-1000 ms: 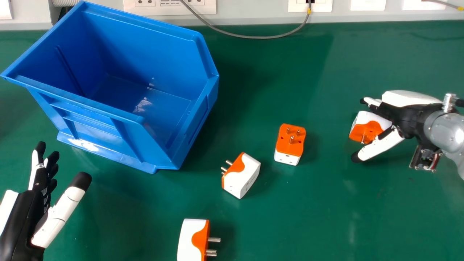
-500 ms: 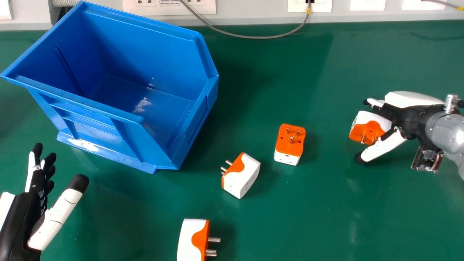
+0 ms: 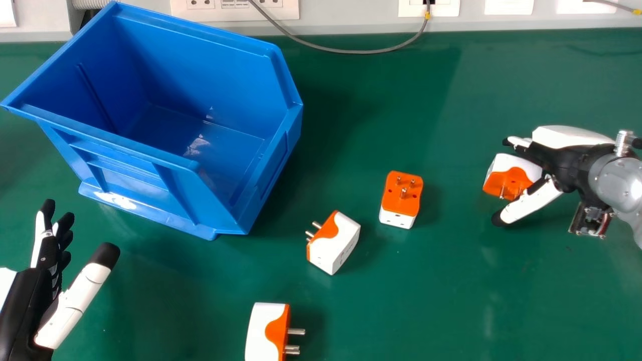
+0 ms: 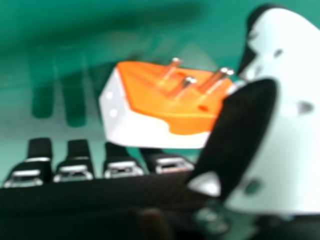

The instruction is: Pick all objects and put in blue box

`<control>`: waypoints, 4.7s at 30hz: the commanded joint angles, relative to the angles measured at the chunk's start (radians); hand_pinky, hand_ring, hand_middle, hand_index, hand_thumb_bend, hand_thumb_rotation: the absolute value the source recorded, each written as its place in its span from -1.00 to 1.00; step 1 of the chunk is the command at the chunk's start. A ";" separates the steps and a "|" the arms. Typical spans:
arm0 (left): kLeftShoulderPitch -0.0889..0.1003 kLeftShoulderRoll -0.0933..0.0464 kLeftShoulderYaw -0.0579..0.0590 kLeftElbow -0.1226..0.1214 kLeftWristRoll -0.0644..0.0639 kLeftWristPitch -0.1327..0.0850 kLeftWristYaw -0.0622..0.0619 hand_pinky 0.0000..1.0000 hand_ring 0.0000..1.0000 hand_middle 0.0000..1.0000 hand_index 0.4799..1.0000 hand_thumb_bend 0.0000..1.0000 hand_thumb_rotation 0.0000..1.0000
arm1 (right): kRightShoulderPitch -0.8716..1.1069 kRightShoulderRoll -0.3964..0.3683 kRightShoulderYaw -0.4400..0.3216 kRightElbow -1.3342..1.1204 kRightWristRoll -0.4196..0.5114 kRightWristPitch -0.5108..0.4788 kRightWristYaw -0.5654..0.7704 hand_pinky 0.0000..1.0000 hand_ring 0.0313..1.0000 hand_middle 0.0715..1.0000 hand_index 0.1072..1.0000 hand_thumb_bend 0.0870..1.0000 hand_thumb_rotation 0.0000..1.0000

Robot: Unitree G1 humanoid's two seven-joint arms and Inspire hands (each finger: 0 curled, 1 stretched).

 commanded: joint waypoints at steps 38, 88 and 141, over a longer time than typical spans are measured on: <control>0.035 0.009 0.026 -0.044 -0.027 -0.003 -0.019 0.97 1.00 1.00 1.00 0.81 0.67 | -0.031 0.016 0.048 0.028 -0.031 0.031 -0.161 0.49 0.64 0.64 0.61 -0.11 -0.31; 0.034 0.007 0.025 -0.062 -0.021 0.007 -0.022 0.95 1.00 1.00 1.00 0.80 0.66 | -0.001 0.031 0.049 0.041 -0.029 0.006 -0.366 -0.24 -0.21 -0.13 -0.09 -0.07 -1.00; -0.084 -0.022 -0.029 -0.023 -0.021 0.055 0.016 0.92 1.00 1.00 1.00 0.82 0.62 | 0.143 0.111 -0.158 -0.910 0.093 -0.107 -0.136 -0.42 -0.30 -0.11 0.00 -0.09 -1.00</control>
